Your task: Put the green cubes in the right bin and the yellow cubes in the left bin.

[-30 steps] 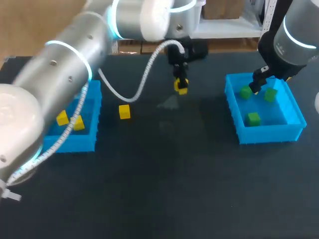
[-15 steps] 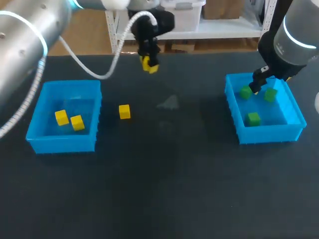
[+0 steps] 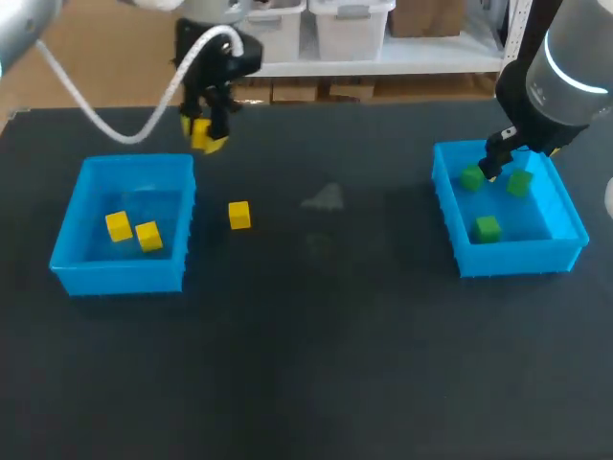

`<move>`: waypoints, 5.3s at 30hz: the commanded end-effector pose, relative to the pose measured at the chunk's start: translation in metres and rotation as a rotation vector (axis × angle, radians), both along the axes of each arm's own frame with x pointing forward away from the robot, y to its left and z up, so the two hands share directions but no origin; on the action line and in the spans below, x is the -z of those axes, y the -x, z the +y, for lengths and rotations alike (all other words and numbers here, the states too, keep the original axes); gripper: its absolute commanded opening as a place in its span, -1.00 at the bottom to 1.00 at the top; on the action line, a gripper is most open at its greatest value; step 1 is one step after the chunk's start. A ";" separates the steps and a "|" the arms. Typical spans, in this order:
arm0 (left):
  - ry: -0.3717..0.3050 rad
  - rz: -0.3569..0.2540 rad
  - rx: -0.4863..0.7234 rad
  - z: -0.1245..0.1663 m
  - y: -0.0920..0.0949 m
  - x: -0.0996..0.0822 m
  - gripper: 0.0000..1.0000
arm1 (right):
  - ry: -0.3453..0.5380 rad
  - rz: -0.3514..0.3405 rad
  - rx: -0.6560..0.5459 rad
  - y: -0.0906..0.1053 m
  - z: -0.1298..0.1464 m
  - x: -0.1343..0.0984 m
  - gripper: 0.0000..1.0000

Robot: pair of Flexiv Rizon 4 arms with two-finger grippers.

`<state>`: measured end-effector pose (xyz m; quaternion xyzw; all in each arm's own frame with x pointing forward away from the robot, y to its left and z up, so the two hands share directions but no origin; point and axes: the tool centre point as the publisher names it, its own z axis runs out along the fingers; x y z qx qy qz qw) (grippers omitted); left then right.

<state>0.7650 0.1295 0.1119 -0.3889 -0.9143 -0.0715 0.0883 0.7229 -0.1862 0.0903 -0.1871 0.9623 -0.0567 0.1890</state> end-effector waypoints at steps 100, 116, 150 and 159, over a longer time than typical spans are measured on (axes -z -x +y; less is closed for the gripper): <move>0.328 -0.053 0.557 -0.050 0.043 0.094 1.00 | 0.000 -0.005 0.001 0.002 0.000 0.000 1.00; 0.274 -0.107 0.560 -0.051 0.034 0.118 -1.00 | 0.000 -0.005 0.001 0.002 0.000 0.000 1.00; 0.367 -0.407 0.102 0.021 0.008 0.006 -1.00 | 0.000 -0.005 0.001 0.002 0.000 0.000 1.00; 0.317 -0.410 -0.010 0.070 0.035 0.011 -1.00 | 0.000 -0.005 0.001 0.002 0.000 0.000 1.00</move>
